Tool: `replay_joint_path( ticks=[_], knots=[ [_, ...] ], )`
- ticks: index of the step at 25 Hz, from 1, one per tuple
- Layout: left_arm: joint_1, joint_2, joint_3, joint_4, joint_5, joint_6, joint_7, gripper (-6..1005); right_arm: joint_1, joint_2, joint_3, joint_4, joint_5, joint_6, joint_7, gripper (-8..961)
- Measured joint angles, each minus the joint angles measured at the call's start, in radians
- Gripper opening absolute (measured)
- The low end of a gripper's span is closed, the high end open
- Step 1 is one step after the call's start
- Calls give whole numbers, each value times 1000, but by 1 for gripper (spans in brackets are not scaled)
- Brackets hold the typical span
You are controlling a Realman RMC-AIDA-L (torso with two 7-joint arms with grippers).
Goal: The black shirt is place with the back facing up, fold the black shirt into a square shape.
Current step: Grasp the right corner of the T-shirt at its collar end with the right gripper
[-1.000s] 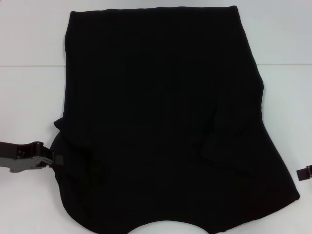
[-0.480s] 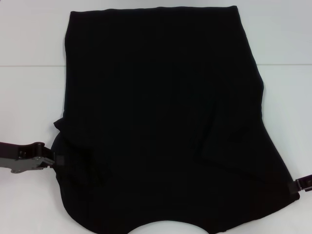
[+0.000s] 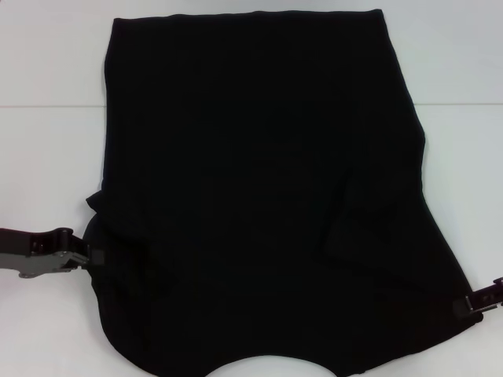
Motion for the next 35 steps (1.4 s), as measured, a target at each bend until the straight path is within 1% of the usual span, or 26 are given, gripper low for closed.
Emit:
replay_joint_path(
  ticks=[10,19,25,30,35],
  knots=[
    [-1,1,0,0,-2,-1,0,70,30,4,-5,57,3,15,0,642],
    [-2,2,0,0,-3,-3,0,71,45,16,8,62,11,15,8,640],
    [-7,2,0,0,-5,-3,0,71,59,14,10,89,12,15,15,639],
    [-8,2,0,0,-5,-3,0,71,59,10,9,90,12,13,31,417],
    [-9,2,5,0,-5,-2,0,70,55,6,14,86,12,16,41,269]
  ],
)
